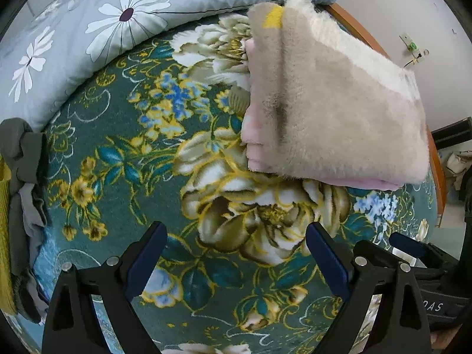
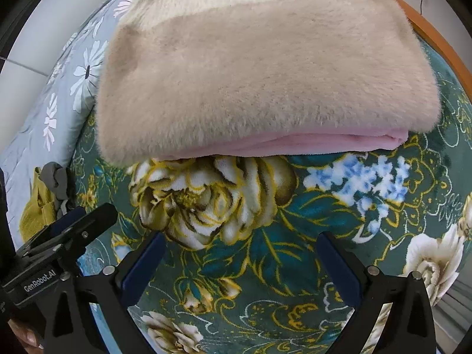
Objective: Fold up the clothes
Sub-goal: 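Open both grippers and withdraw from the stacked sweater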
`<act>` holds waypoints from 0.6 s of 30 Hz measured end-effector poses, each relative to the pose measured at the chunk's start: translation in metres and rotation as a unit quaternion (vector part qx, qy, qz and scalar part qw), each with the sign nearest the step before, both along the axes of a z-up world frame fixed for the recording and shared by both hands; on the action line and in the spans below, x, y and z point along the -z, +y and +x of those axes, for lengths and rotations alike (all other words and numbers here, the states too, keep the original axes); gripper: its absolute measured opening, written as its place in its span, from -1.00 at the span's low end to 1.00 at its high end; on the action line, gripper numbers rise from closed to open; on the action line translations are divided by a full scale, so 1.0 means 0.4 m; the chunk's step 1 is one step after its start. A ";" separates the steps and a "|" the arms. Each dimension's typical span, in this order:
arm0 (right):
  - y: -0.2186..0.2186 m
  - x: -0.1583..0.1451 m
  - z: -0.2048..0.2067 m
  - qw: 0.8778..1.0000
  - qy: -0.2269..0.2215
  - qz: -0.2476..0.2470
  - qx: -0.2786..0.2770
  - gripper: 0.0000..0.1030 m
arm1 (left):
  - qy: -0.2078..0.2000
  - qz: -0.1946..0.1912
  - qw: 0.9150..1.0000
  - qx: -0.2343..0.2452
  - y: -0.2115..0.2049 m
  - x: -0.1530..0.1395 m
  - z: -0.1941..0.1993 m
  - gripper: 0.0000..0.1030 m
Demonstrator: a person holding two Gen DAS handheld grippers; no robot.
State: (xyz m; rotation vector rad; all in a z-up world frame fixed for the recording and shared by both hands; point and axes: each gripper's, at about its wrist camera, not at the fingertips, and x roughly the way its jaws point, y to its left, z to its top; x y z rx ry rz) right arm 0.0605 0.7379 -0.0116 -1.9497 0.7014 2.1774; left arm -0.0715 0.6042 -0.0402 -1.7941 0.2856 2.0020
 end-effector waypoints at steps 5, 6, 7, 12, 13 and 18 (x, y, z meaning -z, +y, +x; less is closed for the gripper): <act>0.002 0.004 -0.001 1.000 0.002 -0.001 -0.001 1.00 | 0.003 -0.004 1.000 0.002 0.012 0.004 -0.002 0.85; 0.004 0.005 0.000 1.000 0.002 -0.002 -0.001 1.00 | 0.004 -0.005 1.000 0.003 0.014 0.004 -0.002 0.85; 0.006 0.006 0.000 1.000 0.002 -0.002 0.000 1.00 | 0.004 -0.005 1.000 0.004 0.016 0.004 -0.002 0.85; 0.009 0.006 -0.001 1.000 0.004 -0.001 -0.003 1.00 | 0.004 -0.005 1.000 0.002 0.024 0.004 -0.007 0.85; 0.008 0.006 -0.001 1.000 0.005 -0.002 -0.003 1.00 | 0.004 -0.006 1.000 0.001 0.026 0.004 -0.009 0.85; 0.010 0.002 -0.002 1.000 0.008 -0.005 -0.003 1.00 | 0.006 -0.007 1.000 0.003 0.031 -0.004 -0.011 0.85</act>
